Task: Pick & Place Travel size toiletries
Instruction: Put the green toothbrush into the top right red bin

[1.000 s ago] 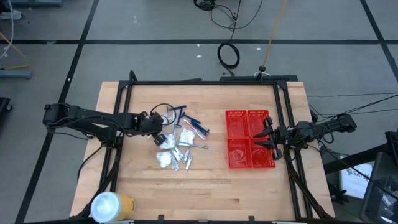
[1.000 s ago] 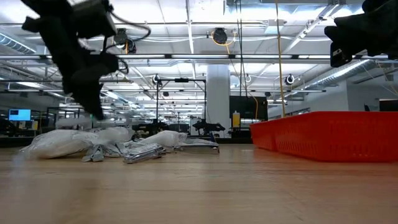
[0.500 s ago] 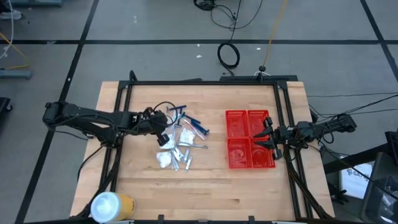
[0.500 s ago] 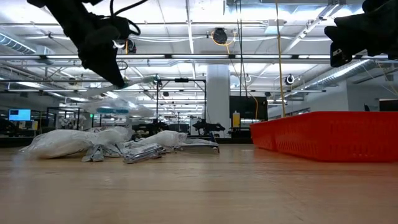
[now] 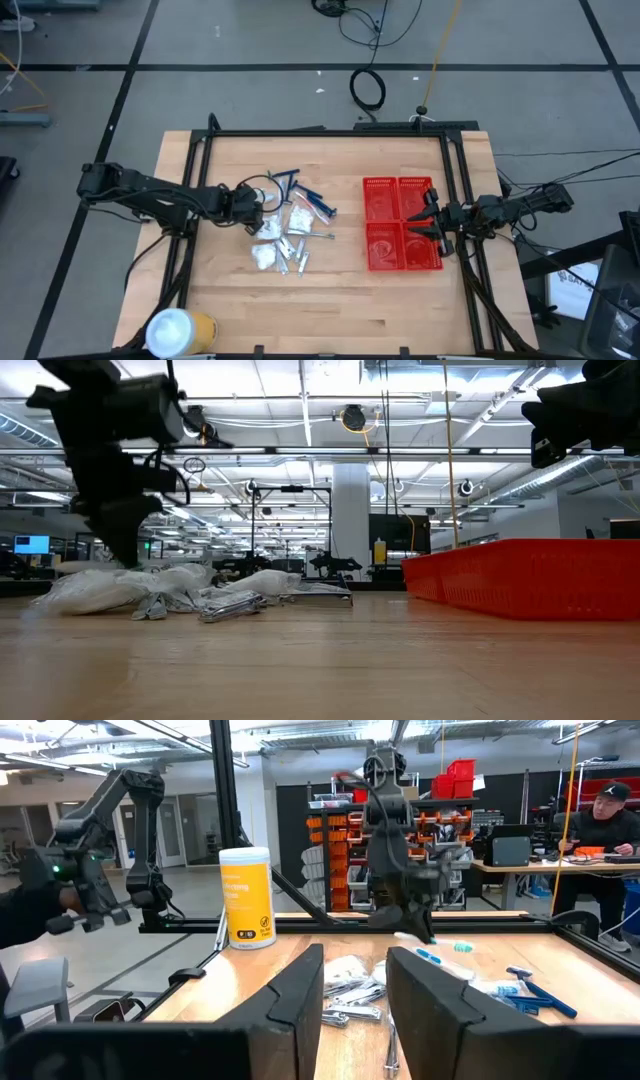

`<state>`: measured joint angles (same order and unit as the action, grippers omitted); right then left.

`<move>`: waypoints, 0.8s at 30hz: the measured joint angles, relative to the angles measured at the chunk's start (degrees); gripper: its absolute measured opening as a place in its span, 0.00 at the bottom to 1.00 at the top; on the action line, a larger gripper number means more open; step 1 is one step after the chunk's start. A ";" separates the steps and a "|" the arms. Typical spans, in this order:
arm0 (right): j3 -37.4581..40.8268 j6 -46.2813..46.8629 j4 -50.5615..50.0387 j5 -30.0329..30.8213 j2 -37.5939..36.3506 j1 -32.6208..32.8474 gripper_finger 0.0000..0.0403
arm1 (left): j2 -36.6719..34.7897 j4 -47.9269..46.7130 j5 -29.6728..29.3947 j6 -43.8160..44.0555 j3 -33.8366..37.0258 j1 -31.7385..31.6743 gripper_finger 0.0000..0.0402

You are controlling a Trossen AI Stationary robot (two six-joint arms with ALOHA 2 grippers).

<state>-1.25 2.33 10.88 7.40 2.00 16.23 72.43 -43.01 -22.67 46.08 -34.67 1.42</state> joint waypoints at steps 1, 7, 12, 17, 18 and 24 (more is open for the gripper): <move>-0.01 0.00 0.01 0.00 -0.02 0.00 0.25 | 0.43 0.19 0.21 0.38 0.52 -0.06 0.02; -0.01 0.02 0.01 0.00 -0.02 0.00 0.25 | 2.25 0.59 0.88 1.02 2.33 -1.34 0.01; 0.02 0.01 -0.01 0.00 0.00 -0.01 0.25 | 1.75 5.65 1.94 1.01 2.31 -2.67 0.02; 0.00 0.02 -0.01 0.00 -0.02 -0.01 0.25 | 3.04 6.95 6.78 -0.58 2.24 -3.02 0.08; 0.01 0.01 -0.01 0.00 -0.01 -0.01 0.25 | 3.77 6.75 7.53 -0.35 2.24 -3.16 0.10; -0.01 0.00 0.02 0.00 -0.02 -0.01 0.25 | 7.87 7.42 11.65 2.48 2.00 -3.36 0.29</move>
<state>-1.26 2.33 10.90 7.40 1.98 16.21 80.29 -35.59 -11.02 48.56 -32.67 -1.94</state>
